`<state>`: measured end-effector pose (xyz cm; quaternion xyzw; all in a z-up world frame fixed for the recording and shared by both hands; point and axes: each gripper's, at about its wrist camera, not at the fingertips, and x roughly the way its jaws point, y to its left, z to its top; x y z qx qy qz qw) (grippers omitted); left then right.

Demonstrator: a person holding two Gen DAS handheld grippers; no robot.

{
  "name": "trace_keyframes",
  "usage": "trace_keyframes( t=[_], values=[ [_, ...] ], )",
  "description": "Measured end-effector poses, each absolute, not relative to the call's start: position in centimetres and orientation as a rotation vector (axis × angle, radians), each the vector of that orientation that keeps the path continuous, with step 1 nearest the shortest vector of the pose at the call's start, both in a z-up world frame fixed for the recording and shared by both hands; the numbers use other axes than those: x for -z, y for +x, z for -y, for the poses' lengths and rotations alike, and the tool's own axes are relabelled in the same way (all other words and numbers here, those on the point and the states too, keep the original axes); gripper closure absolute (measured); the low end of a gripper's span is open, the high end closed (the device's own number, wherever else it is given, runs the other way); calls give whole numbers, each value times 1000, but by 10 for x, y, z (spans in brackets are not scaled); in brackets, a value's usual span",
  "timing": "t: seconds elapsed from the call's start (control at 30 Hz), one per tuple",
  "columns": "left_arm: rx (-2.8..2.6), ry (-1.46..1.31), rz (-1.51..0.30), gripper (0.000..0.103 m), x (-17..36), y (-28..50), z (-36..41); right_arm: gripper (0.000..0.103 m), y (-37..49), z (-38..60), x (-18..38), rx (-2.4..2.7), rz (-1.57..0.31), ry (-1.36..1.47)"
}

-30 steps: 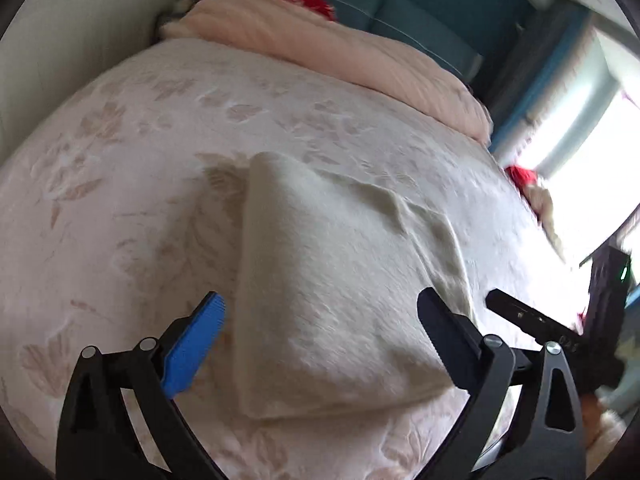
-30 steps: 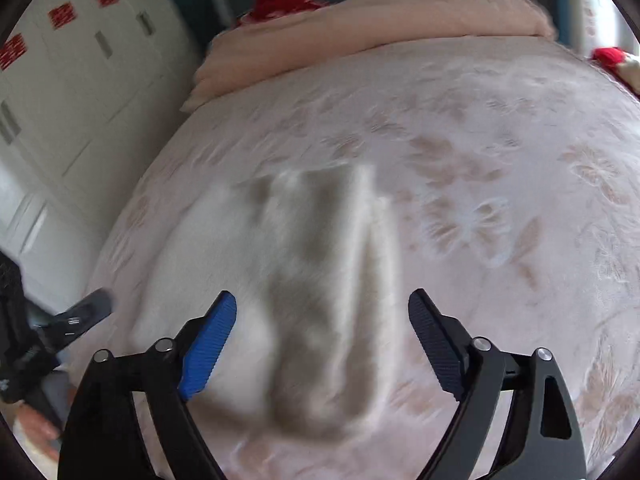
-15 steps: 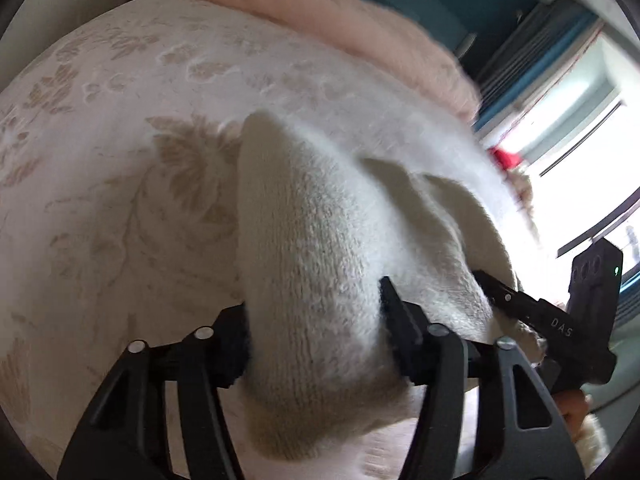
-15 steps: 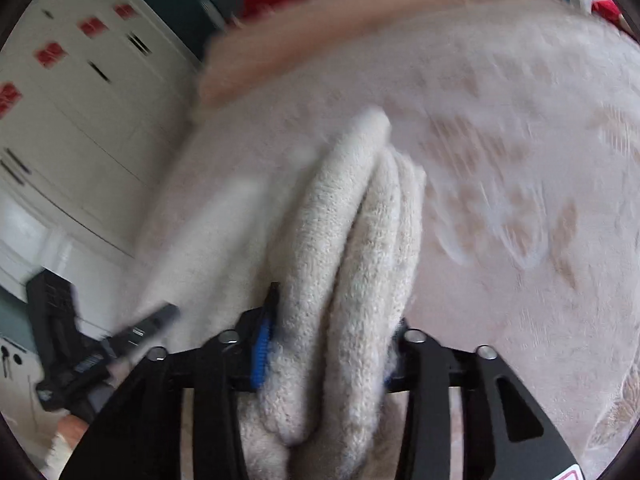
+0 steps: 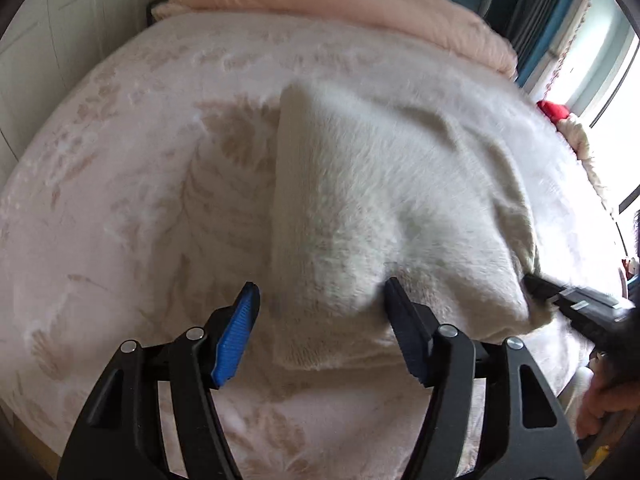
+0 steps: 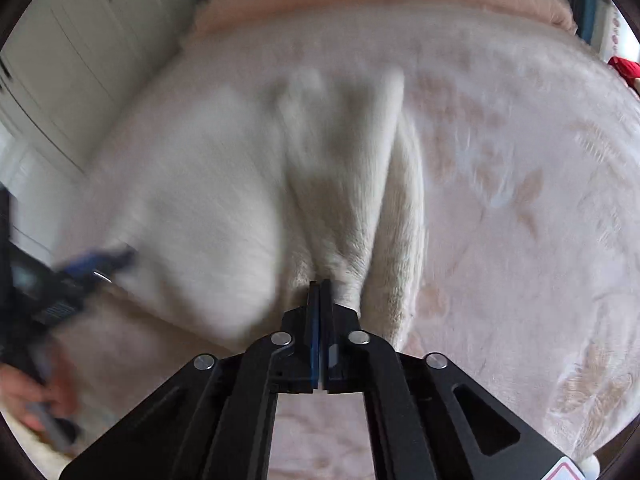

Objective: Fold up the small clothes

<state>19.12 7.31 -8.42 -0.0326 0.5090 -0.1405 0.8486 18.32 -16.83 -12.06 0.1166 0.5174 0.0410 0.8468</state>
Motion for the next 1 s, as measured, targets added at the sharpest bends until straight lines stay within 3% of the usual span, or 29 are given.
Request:
trace_keyframes(
  t=[0.27, 0.3, 0.37, 0.4, 0.43, 0.5, 0.63, 0.77, 0.9, 1.0],
  values=[
    [225, -24, -1030, 38, 48, 169, -71, 100, 155, 167, 63, -83, -997, 286],
    [221, -11, -1018, 38, 42, 164, -69, 96, 147, 167, 59, -91, -985, 297],
    [217, 5, -1002, 38, 33, 153, -66, 80, 144, 170, 62, -81, -994, 309],
    [215, 10, -1000, 38, 31, 149, -64, 66, 141, 172, 65, -72, -1000, 313],
    [217, 7, -996, 38, 28, 144, -63, 62, 141, 177, 70, -62, -1006, 321],
    [220, 4, -988, 38, 25, 137, -61, 62, 135, 180, 78, -52, -1034, 361],
    [204, 12, -987, 38, 21, 130, -61, 76, 135, 178, 101, -66, -1088, 381],
    [197, 18, -990, 38, 20, 129, -62, 76, 146, 173, 130, -51, -1152, 374],
    [188, 17, -998, 38, 21, 130, -63, 84, 161, 175, 141, -23, -1150, 356],
    [182, 23, -1005, 38, 24, 131, -65, 85, 174, 183, 140, 3, -1139, 379]
  ],
)
